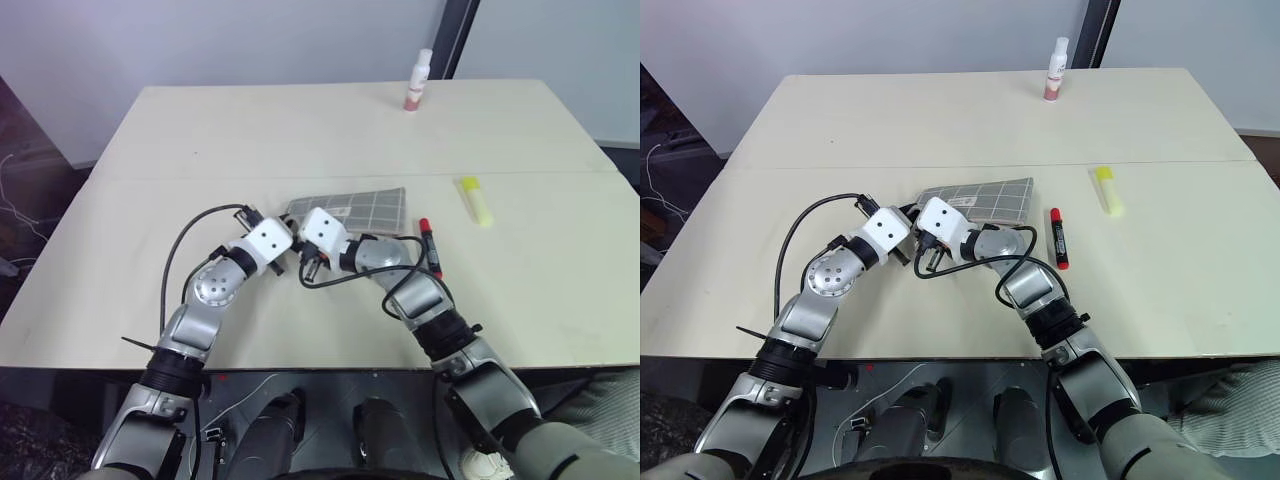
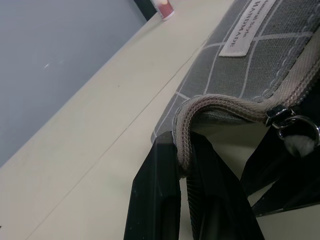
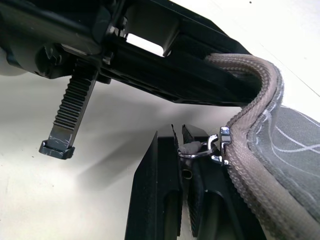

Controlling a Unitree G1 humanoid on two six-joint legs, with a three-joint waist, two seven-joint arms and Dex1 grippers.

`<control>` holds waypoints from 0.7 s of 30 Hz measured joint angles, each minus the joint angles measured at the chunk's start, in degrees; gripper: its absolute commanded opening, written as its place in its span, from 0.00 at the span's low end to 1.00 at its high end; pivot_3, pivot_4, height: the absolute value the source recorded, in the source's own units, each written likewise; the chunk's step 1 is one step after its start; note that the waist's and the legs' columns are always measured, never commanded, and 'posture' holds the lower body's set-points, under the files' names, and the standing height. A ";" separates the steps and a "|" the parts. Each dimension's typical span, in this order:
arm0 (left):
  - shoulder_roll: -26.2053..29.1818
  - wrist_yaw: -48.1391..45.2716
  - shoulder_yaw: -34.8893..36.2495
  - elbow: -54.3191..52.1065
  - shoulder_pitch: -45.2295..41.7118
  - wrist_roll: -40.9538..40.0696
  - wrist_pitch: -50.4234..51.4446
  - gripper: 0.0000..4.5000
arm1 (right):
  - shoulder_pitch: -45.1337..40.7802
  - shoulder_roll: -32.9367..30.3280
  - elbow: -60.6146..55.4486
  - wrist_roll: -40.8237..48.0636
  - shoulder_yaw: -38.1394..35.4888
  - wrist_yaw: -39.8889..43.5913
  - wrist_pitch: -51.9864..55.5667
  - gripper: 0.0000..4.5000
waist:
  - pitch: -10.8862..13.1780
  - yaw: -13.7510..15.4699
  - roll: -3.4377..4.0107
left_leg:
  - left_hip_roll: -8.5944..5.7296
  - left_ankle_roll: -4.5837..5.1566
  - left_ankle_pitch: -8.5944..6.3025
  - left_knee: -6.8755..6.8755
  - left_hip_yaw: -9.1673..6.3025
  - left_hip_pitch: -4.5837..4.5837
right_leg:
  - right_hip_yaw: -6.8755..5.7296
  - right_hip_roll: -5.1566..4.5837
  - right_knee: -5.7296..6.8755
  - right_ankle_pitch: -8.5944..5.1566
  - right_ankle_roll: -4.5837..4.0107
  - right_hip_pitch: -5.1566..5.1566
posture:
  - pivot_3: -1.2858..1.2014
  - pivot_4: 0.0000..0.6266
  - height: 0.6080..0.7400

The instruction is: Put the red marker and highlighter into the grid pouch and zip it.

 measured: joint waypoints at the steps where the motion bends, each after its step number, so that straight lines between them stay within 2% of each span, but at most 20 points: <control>1: 0.26 0.04 0.05 -0.24 0.32 0.00 -0.29 0.00 | 0.18 -0.18 -0.09 0.09 -0.24 0.05 -0.08 0.17 | 0.00 0.00 0.00 | 0.00 0.00 0.00 0.00 0.00 0.00 | 0.00 0.00 0.00 0.00 0.00 0.00 | 0.52 0.24 1.00; 3: 0.85 0.04 0.10 -1.05 1.52 -0.01 -0.75 0.00 | 1.17 -0.40 -1.16 1.44 -1.89 0.52 0.52 0.34 | 0.00 0.02 0.00 | 0.00 0.00 0.00 -0.02 0.00 0.00 | 0.00 -0.01 0.00 0.00 0.00 -0.01 | 0.52 0.24 1.00; 8: 1.51 0.80 1.14 -1.39 2.56 -0.34 -0.83 0.00 | 4.02 -2.62 -6.64 4.23 -5.09 1.96 2.39 0.92 | 0.00 0.14 0.00 | 0.00 0.00 0.00 -0.03 -0.01 0.00 | 0.00 -0.01 0.00 0.00 0.00 -0.02 | 0.52 0.24 1.00; 9: 1.50 1.00 1.72 -1.64 2.75 -0.76 -0.83 0.00 | 5.09 -3.16 -8.44 5.12 -5.90 2.31 3.22 0.99 | 0.00 0.15 0.00 | 0.00 0.00 -0.01 -0.04 -0.01 0.00 | 0.00 -0.01 0.00 0.00 0.00 -0.02 | 0.52 0.24 1.00; 15: 1.13 1.06 3.13 -2.21 3.83 -2.77 0.03 0.00 | 15.98 -8.86 -20.35 15.50 -12.83 7.69 8.29 0.99 | 0.01 1.34 -0.01 | 0.00 0.02 -0.03 -0.07 -0.01 -0.06 | 0.00 -0.03 -0.15 -0.01 0.01 -0.01 | 0.52 0.24 1.00; 21: 0.81 0.74 3.21 -2.76 3.79 -4.04 0.31 0.00 | 24.92 -9.21 -30.93 24.25 -23.25 3.80 10.19 0.99 | 0.01 1.67 -0.01 | 0.01 -0.04 -0.06 -0.07 0.00 -0.06 | 0.01 -0.04 -0.16 -0.02 -0.01 -0.01 | 0.52 0.24 1.00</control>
